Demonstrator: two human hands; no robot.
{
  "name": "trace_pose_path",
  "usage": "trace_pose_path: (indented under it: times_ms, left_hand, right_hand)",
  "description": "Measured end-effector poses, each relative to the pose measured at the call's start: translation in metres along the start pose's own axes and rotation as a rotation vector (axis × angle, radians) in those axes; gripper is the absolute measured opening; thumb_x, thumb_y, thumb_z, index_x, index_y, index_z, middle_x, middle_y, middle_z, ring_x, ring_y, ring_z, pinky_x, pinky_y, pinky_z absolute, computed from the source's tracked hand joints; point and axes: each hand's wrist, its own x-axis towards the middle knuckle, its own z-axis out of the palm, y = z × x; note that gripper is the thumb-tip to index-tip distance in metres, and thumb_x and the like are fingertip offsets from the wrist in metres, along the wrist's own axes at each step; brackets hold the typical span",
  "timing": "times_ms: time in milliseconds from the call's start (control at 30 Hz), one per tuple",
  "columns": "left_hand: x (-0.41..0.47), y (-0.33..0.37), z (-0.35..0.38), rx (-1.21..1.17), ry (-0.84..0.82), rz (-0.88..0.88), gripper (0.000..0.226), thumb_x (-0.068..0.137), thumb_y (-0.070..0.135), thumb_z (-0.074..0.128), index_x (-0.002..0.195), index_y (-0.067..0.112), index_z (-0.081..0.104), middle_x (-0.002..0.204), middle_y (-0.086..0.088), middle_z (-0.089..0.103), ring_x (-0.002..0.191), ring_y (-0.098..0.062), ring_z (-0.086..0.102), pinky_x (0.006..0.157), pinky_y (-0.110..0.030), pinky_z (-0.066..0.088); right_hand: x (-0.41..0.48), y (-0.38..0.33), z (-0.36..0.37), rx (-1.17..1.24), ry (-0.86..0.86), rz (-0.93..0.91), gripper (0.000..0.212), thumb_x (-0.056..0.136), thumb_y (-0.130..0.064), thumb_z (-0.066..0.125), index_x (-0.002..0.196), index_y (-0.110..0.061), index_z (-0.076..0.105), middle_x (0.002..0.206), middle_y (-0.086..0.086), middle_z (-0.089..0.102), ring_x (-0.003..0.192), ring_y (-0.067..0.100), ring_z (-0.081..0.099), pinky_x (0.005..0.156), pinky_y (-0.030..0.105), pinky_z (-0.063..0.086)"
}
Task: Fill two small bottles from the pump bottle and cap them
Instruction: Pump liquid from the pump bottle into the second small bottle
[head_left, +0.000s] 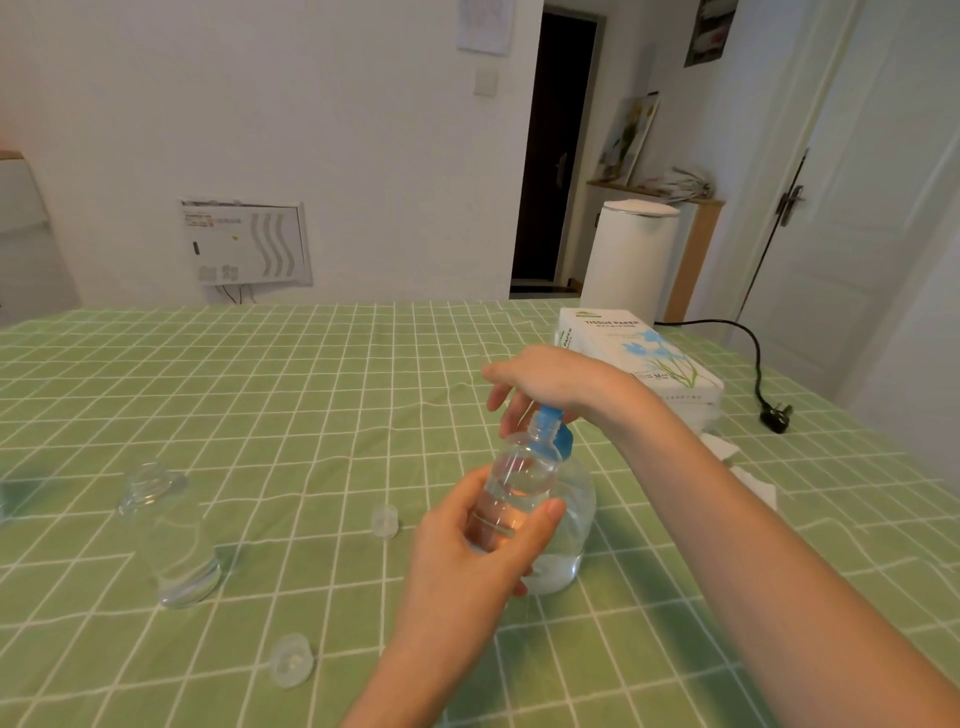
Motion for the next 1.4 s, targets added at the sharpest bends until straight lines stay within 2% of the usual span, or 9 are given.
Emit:
trace_pose_path:
  times_ms: [133, 267, 500, 600, 733, 933, 1067, 1200, 1400]
  left_hand:
    - [-0.001, -0.003, -0.001, 0.013, 0.011, -0.016, 0.032, 0.056, 0.048, 0.069, 0.087, 0.039, 0.068, 0.055, 0.006, 0.06, 0.048, -0.005, 0.053, 0.042, -0.014, 0.041]
    - [-0.001, -0.006, -0.002, 0.028, 0.019, -0.023, 0.032, 0.057, 0.048, 0.069, 0.088, 0.04, 0.067, 0.053, 0.008, 0.059, 0.048, -0.005, 0.052, 0.043, -0.013, 0.041]
    - [0.0, -0.005, 0.0, 0.021, 0.002, -0.015, 0.015, 0.073, 0.029, 0.073, 0.086, 0.035, 0.068, 0.055, 0.009, 0.06, 0.05, -0.006, 0.053, 0.044, -0.016, 0.044]
    - [0.001, -0.003, 0.0, 0.01, 0.0, -0.015, 0.013, 0.075, 0.025, 0.073, 0.084, 0.035, 0.069, 0.055, 0.009, 0.061, 0.049, -0.006, 0.054, 0.044, -0.017, 0.046]
    - [0.001, -0.003, -0.001, 0.001, -0.004, -0.015, 0.014, 0.074, 0.028, 0.072, 0.085, 0.035, 0.069, 0.055, 0.009, 0.062, 0.05, -0.006, 0.053, 0.046, -0.017, 0.047]
    - [0.001, -0.006, -0.001, 0.001, 0.005, -0.03, 0.014, 0.073, 0.029, 0.073, 0.085, 0.035, 0.068, 0.053, 0.01, 0.059, 0.05, -0.005, 0.053, 0.044, -0.015, 0.043]
    - [0.001, -0.01, -0.002, 0.005, 0.011, -0.034, 0.016, 0.071, 0.031, 0.074, 0.086, 0.033, 0.068, 0.054, 0.011, 0.06, 0.05, -0.005, 0.054, 0.044, -0.016, 0.044]
    - [0.0, -0.01, -0.003, 0.011, 0.008, -0.032, 0.016, 0.074, 0.029, 0.073, 0.087, 0.036, 0.068, 0.054, 0.011, 0.06, 0.05, -0.004, 0.054, 0.045, -0.015, 0.044]
    - [0.001, -0.007, -0.001, -0.007, 0.008, -0.019, 0.014, 0.075, 0.027, 0.073, 0.086, 0.034, 0.068, 0.054, 0.01, 0.06, 0.05, -0.005, 0.053, 0.044, -0.016, 0.044]
  right_hand:
    - [0.001, 0.003, 0.004, -0.011, -0.015, -0.011, 0.032, 0.098, -0.029, 0.039, 0.09, -0.014, 0.067, 0.112, 0.013, 0.068, 0.088, 0.023, 0.057, 0.06, 0.024, 0.038]
    - [0.002, 0.005, 0.008, -0.007, -0.003, -0.028, 0.031, 0.097, -0.026, 0.04, 0.079, -0.017, 0.063, 0.111, 0.012, 0.068, 0.087, 0.023, 0.056, 0.061, 0.025, 0.038]
    - [-0.003, -0.001, -0.002, -0.032, 0.034, -0.021, 0.032, 0.097, -0.029, 0.042, 0.101, -0.01, 0.067, 0.109, 0.009, 0.069, 0.093, 0.022, 0.058, 0.062, 0.024, 0.04]
    - [-0.004, -0.004, -0.005, -0.064, 0.069, -0.029, 0.036, 0.096, -0.032, 0.045, 0.11, -0.006, 0.066, 0.108, 0.012, 0.07, 0.104, 0.026, 0.062, 0.078, 0.032, 0.046]
    - [-0.004, -0.006, -0.001, -0.041, 0.023, -0.013, 0.026, 0.096, -0.026, 0.044, 0.096, -0.012, 0.066, 0.111, 0.01, 0.069, 0.108, 0.027, 0.062, 0.063, 0.023, 0.04]
    - [-0.001, -0.002, 0.002, -0.015, 0.023, 0.005, 0.019, 0.093, -0.021, 0.048, 0.081, -0.018, 0.062, 0.111, 0.011, 0.069, 0.097, 0.026, 0.061, 0.062, 0.024, 0.039]
    - [0.001, 0.001, 0.007, 0.001, 0.022, 0.018, 0.02, 0.092, -0.021, 0.048, 0.077, -0.02, 0.061, 0.111, 0.01, 0.068, 0.108, 0.029, 0.062, 0.065, 0.026, 0.04]
    - [0.0, 0.001, 0.007, 0.013, 0.045, -0.001, 0.018, 0.092, -0.021, 0.047, 0.091, -0.014, 0.064, 0.109, 0.011, 0.069, 0.109, 0.03, 0.062, 0.077, 0.031, 0.045]
    - [-0.003, -0.003, 0.002, -0.004, 0.075, -0.024, 0.032, 0.093, -0.025, 0.048, 0.111, -0.004, 0.065, 0.111, 0.018, 0.069, 0.11, 0.031, 0.062, 0.096, 0.04, 0.046]
